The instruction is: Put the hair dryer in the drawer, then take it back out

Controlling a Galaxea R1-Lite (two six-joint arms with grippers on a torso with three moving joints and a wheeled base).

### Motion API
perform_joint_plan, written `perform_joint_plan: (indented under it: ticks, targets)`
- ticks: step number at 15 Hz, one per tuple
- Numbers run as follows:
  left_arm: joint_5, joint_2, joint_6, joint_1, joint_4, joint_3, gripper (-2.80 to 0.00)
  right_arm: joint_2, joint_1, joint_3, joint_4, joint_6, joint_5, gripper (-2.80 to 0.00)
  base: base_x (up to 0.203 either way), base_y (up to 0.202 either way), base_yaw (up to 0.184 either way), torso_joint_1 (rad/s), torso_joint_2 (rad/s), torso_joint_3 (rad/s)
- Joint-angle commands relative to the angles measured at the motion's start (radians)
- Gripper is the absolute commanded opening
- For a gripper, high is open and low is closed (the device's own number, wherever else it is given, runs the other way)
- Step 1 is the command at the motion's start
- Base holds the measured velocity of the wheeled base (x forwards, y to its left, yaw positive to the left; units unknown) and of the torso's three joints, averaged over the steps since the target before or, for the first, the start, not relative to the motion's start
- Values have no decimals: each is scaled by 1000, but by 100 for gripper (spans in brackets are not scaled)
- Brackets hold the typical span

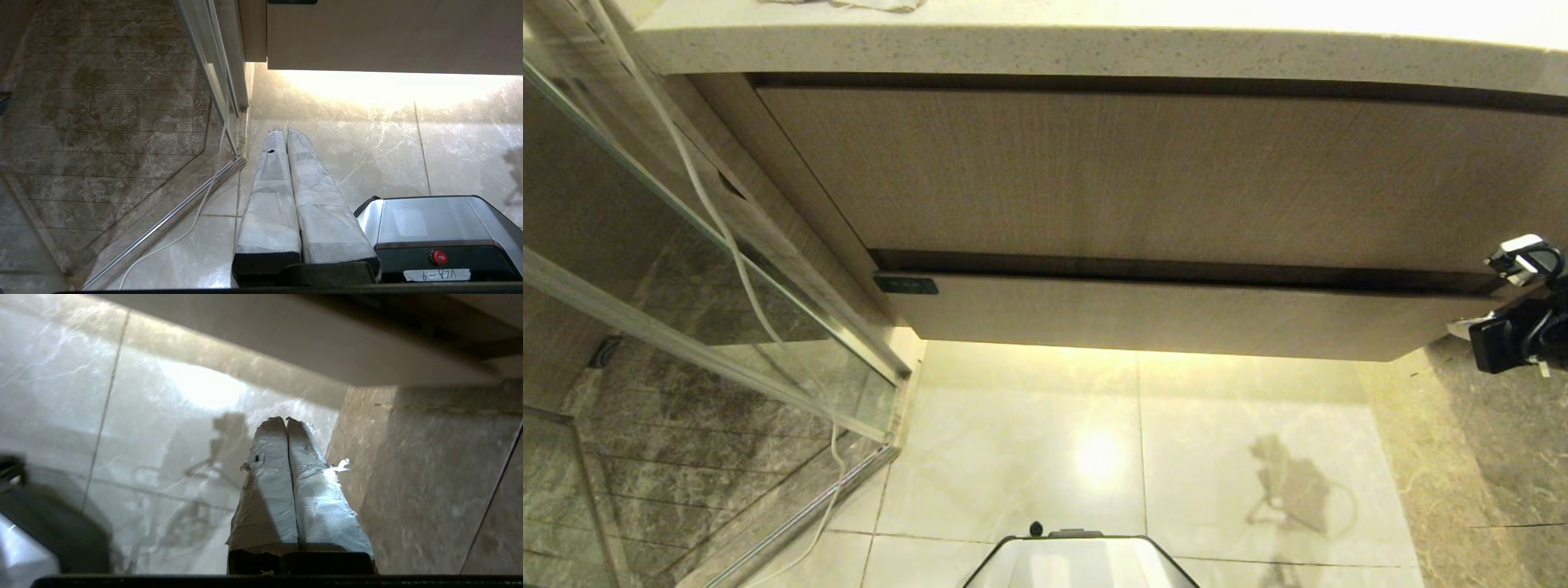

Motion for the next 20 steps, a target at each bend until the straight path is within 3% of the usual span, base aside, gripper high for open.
perform_joint_plan:
  ticks: [1, 6, 9, 14, 17, 20]
  targets:
    - [0, 0, 0, 0, 0, 2, -280, -155, 0, 49, 47, -4, 3, -280, 0, 0, 0, 0, 0, 0]
    - [0, 0, 0, 0, 0, 2, -280, -262, 0, 132, 67, 22, 2, -280, 0, 0, 0, 0, 0, 0]
    - [0, 0, 0, 0, 0, 1, -280, -375, -7, 252, 81, 43, 3, -280, 0, 0, 0, 0, 0, 0]
    - [0, -1, 0, 0, 0, 2, -280, -754, 20, 496, 178, 115, -13, -280, 0, 0, 0, 0, 0, 0]
    - [0, 0, 0, 0, 0, 2, -280, -992, 136, 664, 199, 218, -90, -280, 0, 0, 0, 0, 0, 0]
    - [0, 0, 0, 0, 0, 2, -280, -1182, 368, 749, 220, 378, -242, -280, 0, 0, 0, 0, 0, 0]
